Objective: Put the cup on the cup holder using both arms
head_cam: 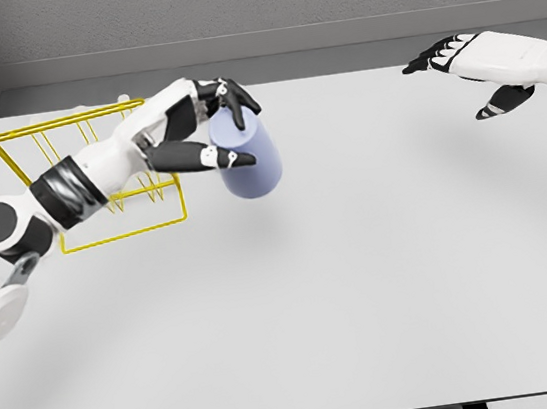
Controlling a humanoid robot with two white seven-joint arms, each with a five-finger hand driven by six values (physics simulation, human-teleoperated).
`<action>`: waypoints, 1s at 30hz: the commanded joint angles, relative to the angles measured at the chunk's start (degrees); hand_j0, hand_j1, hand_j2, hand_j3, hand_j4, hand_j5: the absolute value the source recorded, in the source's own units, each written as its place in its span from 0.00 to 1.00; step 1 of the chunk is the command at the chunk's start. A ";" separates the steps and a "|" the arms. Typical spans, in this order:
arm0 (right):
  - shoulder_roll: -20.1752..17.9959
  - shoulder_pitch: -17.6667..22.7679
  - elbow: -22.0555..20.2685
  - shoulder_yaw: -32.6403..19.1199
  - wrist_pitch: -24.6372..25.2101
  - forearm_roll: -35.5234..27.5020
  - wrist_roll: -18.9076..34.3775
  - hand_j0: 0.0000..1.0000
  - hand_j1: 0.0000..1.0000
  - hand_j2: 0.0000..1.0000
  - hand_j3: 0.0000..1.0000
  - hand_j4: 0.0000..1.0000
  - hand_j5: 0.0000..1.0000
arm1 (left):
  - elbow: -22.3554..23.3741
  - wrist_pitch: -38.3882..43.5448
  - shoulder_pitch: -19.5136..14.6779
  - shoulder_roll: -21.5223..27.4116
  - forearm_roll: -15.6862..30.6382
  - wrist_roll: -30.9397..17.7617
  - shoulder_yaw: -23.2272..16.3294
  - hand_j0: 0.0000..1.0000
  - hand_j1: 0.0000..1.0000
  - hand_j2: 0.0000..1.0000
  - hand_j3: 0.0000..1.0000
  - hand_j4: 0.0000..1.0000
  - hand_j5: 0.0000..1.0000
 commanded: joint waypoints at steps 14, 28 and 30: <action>-0.03 0.00 0.02 -0.08 0.07 -0.30 -0.03 1.00 1.00 1.00 1.00 1.00 1.00 | 0.03 1.83 -3.43 5.19 4.90 0.08 0.56 0.24 0.24 0.24 0.24 0.24 0.24; -0.03 0.00 0.02 -0.08 0.07 -0.30 -0.03 1.00 1.00 1.00 1.00 1.00 1.00 | 0.03 2.18 -4.75 9.41 7.45 0.08 2.05 0.24 0.24 0.24 0.24 0.24 0.24; -0.03 0.00 -0.06 -0.08 0.07 -0.30 -0.03 1.00 1.00 1.00 1.00 1.00 1.00 | -0.05 2.18 -4.75 10.73 9.04 0.08 2.05 0.24 0.24 0.24 0.24 0.24 0.24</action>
